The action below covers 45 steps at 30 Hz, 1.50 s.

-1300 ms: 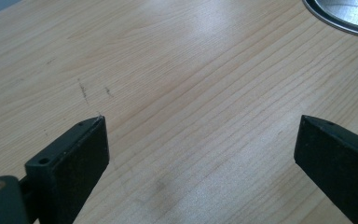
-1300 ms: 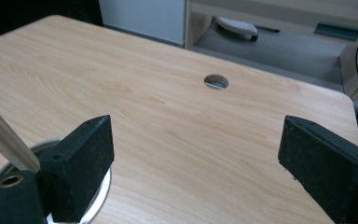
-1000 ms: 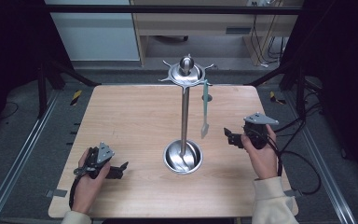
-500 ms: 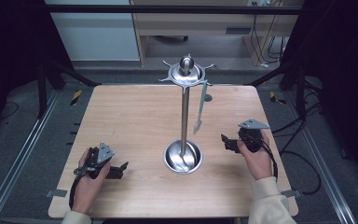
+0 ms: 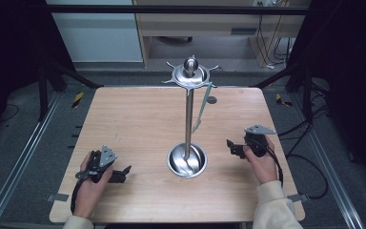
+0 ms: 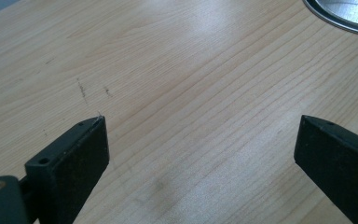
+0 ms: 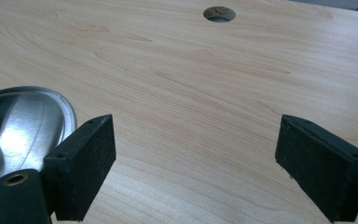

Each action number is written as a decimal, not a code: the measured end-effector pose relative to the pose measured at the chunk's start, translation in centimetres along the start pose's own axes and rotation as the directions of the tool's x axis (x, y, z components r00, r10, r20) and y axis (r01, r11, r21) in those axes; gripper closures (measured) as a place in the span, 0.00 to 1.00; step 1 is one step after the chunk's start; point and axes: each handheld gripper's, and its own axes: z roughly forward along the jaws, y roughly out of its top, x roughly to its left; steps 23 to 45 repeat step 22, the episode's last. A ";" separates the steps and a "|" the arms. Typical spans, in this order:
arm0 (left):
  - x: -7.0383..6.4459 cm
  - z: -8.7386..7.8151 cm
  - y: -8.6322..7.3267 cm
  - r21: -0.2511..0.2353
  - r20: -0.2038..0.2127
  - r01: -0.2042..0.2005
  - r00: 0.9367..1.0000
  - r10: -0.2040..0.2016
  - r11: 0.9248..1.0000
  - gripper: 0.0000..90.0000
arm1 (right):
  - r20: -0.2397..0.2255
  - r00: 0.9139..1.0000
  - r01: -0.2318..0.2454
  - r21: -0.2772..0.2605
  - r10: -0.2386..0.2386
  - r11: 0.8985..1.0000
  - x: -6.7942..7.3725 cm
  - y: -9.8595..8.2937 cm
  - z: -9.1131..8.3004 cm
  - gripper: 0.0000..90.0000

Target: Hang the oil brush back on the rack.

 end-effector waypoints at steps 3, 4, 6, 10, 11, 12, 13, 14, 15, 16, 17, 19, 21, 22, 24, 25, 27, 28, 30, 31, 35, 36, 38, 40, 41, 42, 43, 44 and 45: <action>0.0 0.0 0.0 0.001 0.001 0.000 1.000 0.000 1.000 0.03 | 0.001 1.000 -0.001 0.010 0.001 1.000 -0.1 -0.2 0.2 0.14; 0.0 0.0 0.0 0.001 0.001 0.000 1.000 0.000 1.000 0.03 | 0.000 1.000 -0.003 0.016 0.003 1.000 -0.1 -0.2 0.2 0.14; 0.0 0.0 0.0 0.000 0.001 0.000 1.000 0.000 1.000 0.03 | -0.002 1.000 0.002 0.026 -0.002 1.000 -0.2 -0.4 0.4 0.14; 0.0 0.0 0.0 0.001 0.001 0.000 1.000 0.000 1.000 0.03 | -0.002 1.000 0.011 0.052 -0.011 0.999 -0.3 -0.6 0.8 0.14; 0.0 0.0 0.0 0.001 0.001 0.000 1.000 0.000 1.000 0.03 | -0.002 1.000 0.008 0.062 -0.008 0.998 -0.2 -0.6 0.8 0.14; 0.0 0.0 0.0 0.001 0.001 0.000 1.000 0.000 1.000 0.03 | 0.002 1.000 0.012 0.071 -0.012 0.997 -0.2 -0.7 0.9 0.14; 0.0 0.0 0.0 0.001 0.001 0.000 1.000 0.000 1.000 0.03 | 0.002 1.000 0.013 0.083 -0.013 0.996 -0.1 -0.7 0.9 0.14; 0.0 0.0 0.0 0.001 0.001 0.000 1.000 0.000 1.000 0.03 | 0.008 1.000 0.021 0.095 -0.022 0.995 -0.1 -0.8 1.1 0.14; 0.0 0.0 0.0 0.002 0.001 0.000 1.000 0.000 1.000 0.03 | 0.011 1.000 0.023 0.110 -0.024 0.994 -0.1 -0.9 1.2 0.14; 0.0 0.0 0.0 0.001 0.001 0.000 1.000 0.000 1.000 0.03 | 0.014 1.000 0.023 0.120 -0.025 0.993 -0.1 -0.9 1.3 0.14; 0.0 0.0 0.0 0.001 0.001 0.000 1.000 0.000 1.000 0.03 | 0.011 1.000 0.021 0.125 -0.022 0.992 0.0 -0.9 1.3 0.14; 0.0 0.0 0.0 0.002 0.001 0.000 1.000 0.000 1.000 0.03 | 0.016 1.000 0.024 0.120 -0.026 0.992 -0.1 -0.9 1.2 0.14; 0.0 0.0 0.0 0.002 0.001 -0.001 1.000 0.001 1.000 0.03 | 0.013 1.000 0.017 0.116 -0.019 0.993 -0.1 -0.9 1.2 0.14; 0.0 0.1 0.0 0.002 0.000 -0.001 1.000 0.001 1.000 0.03 | 0.013 1.000 0.017 0.116 -0.019 0.993 -0.1 -0.9 1.2 0.14; 0.0 0.1 0.0 0.002 0.000 -0.001 1.000 0.001 1.000 0.03 | 0.013 1.000 0.017 0.116 -0.019 0.993 -0.1 -0.9 1.2 0.14; 0.0 0.1 0.0 0.002 0.000 -0.001 1.000 0.001 1.000 0.03 | 0.013 1.000 0.017 0.116 -0.019 0.993 -0.1 -0.9 1.2 0.14; 0.0 0.1 0.0 0.002 0.000 -0.001 1.000 0.001 1.000 0.03 | 0.013 1.000 0.017 0.116 -0.019 0.993 -0.1 -0.9 1.2 0.14; 0.0 0.1 0.0 0.002 0.000 -0.001 1.000 0.001 1.000 0.03 | 0.013 1.000 0.017 0.116 -0.019 0.993 -0.1 -0.9 1.2 0.14; 0.0 0.1 0.0 0.002 0.000 -0.001 1.000 0.001 1.000 0.03 | 0.013 1.000 0.017 0.116 -0.019 0.993 -0.1 -0.9 1.2 0.14; 0.0 0.1 0.0 0.002 0.000 -0.001 1.000 0.001 1.000 0.03 | 0.013 1.000 0.017 0.116 -0.019 0.993 -0.1 -0.9 1.2 0.14; 0.0 0.1 0.0 0.002 0.000 -0.001 1.000 0.001 1.000 0.03 | 0.013 1.000 0.017 0.116 -0.019 0.993 -0.1 -0.9 1.2 0.14; 0.0 0.1 0.0 0.002 0.000 -0.001 1.000 0.001 1.000 0.03 | 0.013 1.000 0.017 0.116 -0.019 0.993 -0.1 -0.9 1.2 0.14; 0.0 0.1 0.0 0.002 0.000 -0.001 1.000 0.001 1.000 0.03 | 0.013 1.000 0.017 0.116 -0.019 0.993 -0.1 -0.9 1.2 0.14; 0.0 0.1 0.0 0.002 0.000 -0.001 1.000 0.001 1.000 0.03 | 0.013 1.000 0.017 0.116 -0.019 0.993 -0.1 -0.9 1.2 0.14; 0.0 0.1 0.0 0.002 0.000 -0.001 1.000 0.001 1.000 0.03 | 0.013 1.000 0.017 0.116 -0.019 0.993 -0.1 -0.9 1.2 0.14; 0.0 0.1 0.0 0.002 0.000 -0.001 1.000 0.001 1.000 0.03 | 0.013 1.000 0.017 0.116 -0.019 0.993 -0.1 -0.9 1.2 0.14; 0.0 0.1 0.0 0.002 0.000 -0.001 1.000 0.001 1.000 0.03 | 0.013 1.000 0.017 0.116 -0.019 0.993 -0.1 -0.9 1.2 0.14; 0.0 0.1 0.0 0.002 0.000 -0.001 1.000 0.001 1.000 0.03 | 0.013 1.000 0.017 0.116 -0.019 0.993 -0.1 -0.9 1.2 0.14; 0.0 0.1 0.0 0.002 0.000 -0.001 1.000 0.001 1.000 0.03 | 0.013 1.000 0.017 0.116 -0.019 0.993 -0.1 -0.9 1.2 0.14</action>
